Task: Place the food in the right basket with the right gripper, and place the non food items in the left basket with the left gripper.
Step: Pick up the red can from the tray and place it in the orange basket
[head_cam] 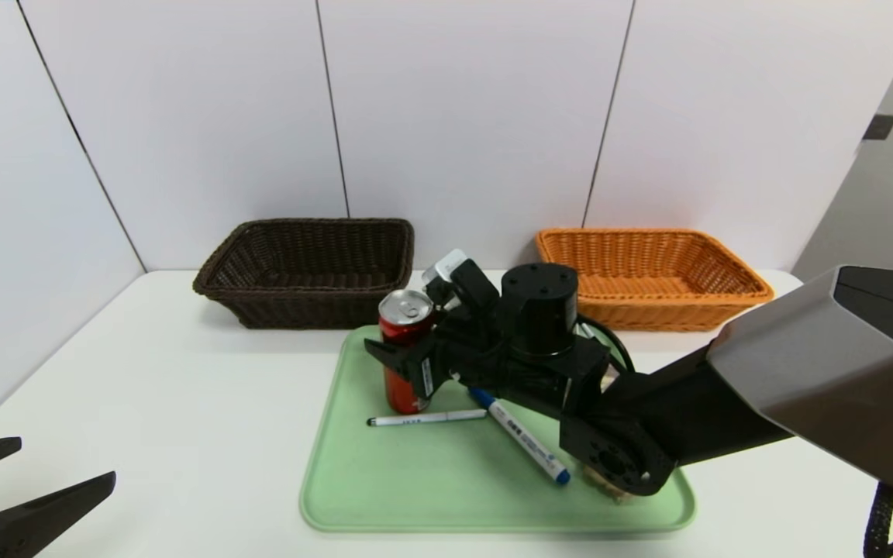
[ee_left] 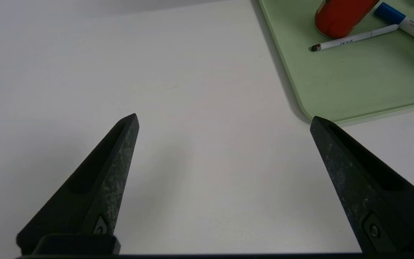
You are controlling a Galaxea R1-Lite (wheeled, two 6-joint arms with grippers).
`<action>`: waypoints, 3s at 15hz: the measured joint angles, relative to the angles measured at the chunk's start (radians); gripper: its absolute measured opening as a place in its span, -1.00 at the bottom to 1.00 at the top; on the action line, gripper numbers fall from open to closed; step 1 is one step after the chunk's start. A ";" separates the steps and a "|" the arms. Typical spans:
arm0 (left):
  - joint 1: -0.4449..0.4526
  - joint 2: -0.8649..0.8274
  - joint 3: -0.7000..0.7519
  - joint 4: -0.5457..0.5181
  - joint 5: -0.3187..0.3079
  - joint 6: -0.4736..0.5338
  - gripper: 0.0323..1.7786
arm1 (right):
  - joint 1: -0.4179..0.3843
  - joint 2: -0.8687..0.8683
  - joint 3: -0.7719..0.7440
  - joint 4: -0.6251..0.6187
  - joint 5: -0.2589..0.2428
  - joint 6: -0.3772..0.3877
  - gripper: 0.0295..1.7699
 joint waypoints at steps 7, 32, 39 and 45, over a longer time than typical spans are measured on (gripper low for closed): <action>0.000 -0.009 0.000 0.001 0.000 0.000 0.90 | 0.000 0.001 -0.001 -0.003 0.001 0.002 0.08; -0.002 -0.016 -0.003 0.001 -0.004 0.000 0.90 | -0.330 -0.171 -0.467 0.361 -0.066 0.021 0.05; -0.001 -0.003 -0.001 -0.003 -0.005 0.001 0.90 | -0.537 -0.194 -0.358 0.346 -0.058 0.026 0.04; -0.001 0.014 -0.005 -0.008 -0.006 0.002 0.90 | -0.643 -0.171 -0.261 0.270 -0.055 0.023 0.04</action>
